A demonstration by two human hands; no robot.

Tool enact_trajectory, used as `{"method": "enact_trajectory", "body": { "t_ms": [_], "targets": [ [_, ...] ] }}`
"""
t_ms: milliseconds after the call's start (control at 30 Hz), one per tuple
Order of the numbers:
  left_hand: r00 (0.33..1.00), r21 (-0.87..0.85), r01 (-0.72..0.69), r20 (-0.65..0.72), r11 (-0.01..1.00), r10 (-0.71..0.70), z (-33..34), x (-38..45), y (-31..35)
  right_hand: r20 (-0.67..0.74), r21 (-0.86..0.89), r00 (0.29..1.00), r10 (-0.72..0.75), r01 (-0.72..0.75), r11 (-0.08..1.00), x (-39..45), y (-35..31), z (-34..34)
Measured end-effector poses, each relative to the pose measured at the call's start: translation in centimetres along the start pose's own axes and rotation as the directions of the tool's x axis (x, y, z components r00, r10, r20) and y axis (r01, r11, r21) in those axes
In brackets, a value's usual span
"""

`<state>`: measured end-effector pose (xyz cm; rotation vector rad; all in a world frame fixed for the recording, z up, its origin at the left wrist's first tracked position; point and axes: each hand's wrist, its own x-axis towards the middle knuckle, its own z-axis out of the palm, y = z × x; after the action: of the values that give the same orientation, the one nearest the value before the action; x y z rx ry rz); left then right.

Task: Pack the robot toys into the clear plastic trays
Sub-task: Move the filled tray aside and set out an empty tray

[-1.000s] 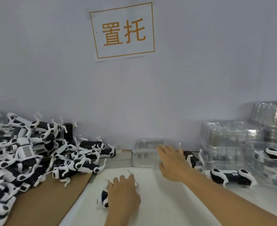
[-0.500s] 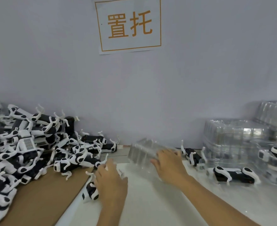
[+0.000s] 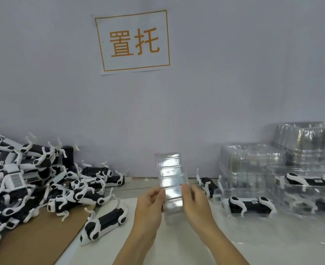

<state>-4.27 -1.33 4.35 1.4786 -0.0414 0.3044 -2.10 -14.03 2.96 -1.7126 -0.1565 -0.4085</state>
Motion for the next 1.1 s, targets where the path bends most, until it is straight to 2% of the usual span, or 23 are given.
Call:
{"method": "enact_trajectory", "body": {
  "t_ms": [167,367,567,633,700,733,800,867,933,1033,1100],
  "targets": [
    [0.997,-0.017,0.049,-0.054,0.999,-0.050,-0.5,0.3,-0.4,0.035,0.073,0.999,-0.004,0.002,0.997,0.1,0.0,0.1],
    [0.988,0.022,0.033,-0.150,0.999,-0.030,-0.5,0.6,-0.9,0.060,0.116,0.998,-0.027,0.020,0.993,0.1,0.1,0.1],
    [0.961,0.001,0.040,-0.273,0.999,-0.038,-1.0,1.5,-1.4,-0.036,0.108,0.999,-0.011,0.015,0.994,0.6,-0.1,-0.7],
    [0.940,-0.073,0.050,-0.335,0.996,-0.072,-2.1,2.0,-1.2,-0.149,0.125,0.989,0.001,0.018,0.992,1.1,-0.5,-2.1],
    [0.902,-0.238,0.059,-0.403,0.970,-0.154,-3.9,2.7,-1.3,-0.270,0.158,0.963,0.015,0.028,0.987,1.8,-1.4,-4.3],
    [0.895,-0.350,0.068,-0.392,0.934,-0.212,-4.8,2.9,-1.4,-0.306,0.186,0.952,0.020,0.039,0.982,2.0,-2.0,-5.5],
    [0.915,-0.479,0.161,-0.255,0.863,-0.312,-5.4,2.8,-1.6,-0.329,0.243,0.944,0.019,0.065,0.968,2.3,-3.3,-7.0],
    [0.916,-0.340,0.349,-0.073,0.873,-0.395,-4.6,2.3,-2.1,-0.298,0.288,0.955,-0.001,0.091,0.953,2.3,-4.3,-7.2],
    [0.902,-0.046,0.431,0.040,0.901,-0.429,-3.5,1.5,-2.2,-0.225,0.280,0.974,-0.028,0.092,0.955,2.1,-4.8,-6.7],
    [0.936,0.279,0.310,0.075,0.909,-0.343,-3.0,0.8,-1.5,-0.098,0.214,0.994,-0.050,0.070,0.974,1.7,-4.6,-6.0],
    [0.983,0.446,0.181,-0.062,0.877,-0.171,-4.0,1.1,-0.9,-0.018,0.189,0.998,-0.062,0.064,0.980,1.6,-4.4,-6.1]
  ]
}}
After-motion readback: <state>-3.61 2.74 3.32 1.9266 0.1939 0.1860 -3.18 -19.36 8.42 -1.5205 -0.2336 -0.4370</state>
